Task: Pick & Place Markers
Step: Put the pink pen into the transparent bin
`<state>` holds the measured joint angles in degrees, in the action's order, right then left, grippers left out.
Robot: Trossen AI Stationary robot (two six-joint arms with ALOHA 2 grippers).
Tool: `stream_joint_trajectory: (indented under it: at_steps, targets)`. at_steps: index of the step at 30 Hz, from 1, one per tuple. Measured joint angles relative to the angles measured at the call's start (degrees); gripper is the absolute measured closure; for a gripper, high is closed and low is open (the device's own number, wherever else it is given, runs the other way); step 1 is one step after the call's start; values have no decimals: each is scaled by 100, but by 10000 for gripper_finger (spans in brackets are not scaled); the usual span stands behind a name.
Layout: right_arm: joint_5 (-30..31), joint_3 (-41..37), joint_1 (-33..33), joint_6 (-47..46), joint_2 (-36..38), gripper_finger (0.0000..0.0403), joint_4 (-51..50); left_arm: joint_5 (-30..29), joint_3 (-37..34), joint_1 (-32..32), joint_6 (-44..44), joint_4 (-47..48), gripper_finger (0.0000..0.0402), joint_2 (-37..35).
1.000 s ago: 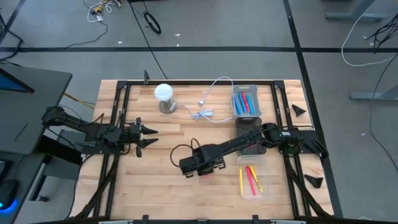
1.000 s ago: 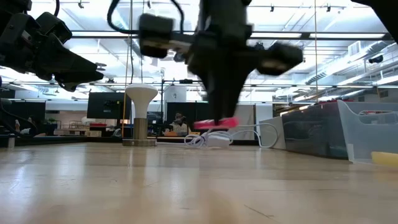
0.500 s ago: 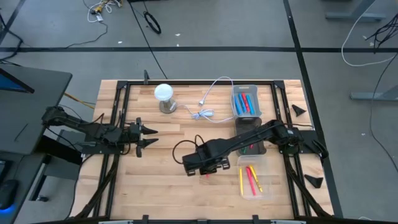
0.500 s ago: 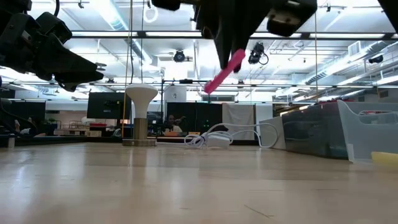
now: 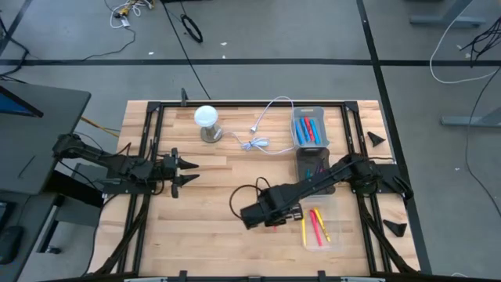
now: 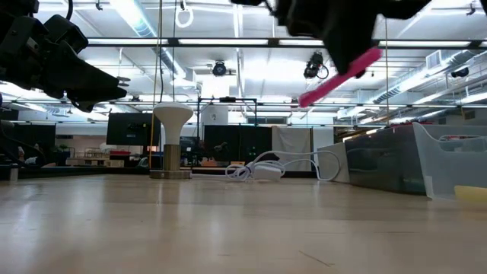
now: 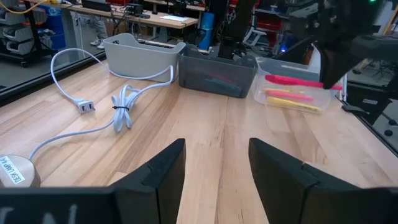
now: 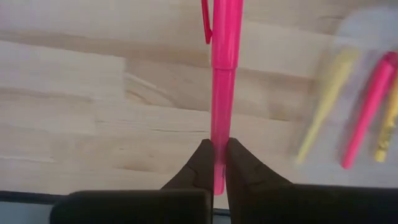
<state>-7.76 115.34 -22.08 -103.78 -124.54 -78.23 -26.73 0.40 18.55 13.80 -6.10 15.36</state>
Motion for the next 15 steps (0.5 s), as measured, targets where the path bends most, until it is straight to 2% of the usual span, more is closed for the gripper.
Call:
stream_joint_trajectory:
  at_steps: [15]
  targets:
    - [-54,-2812,-678,-991,2138,392,842,-1,0,0,0,-1,218,-1]
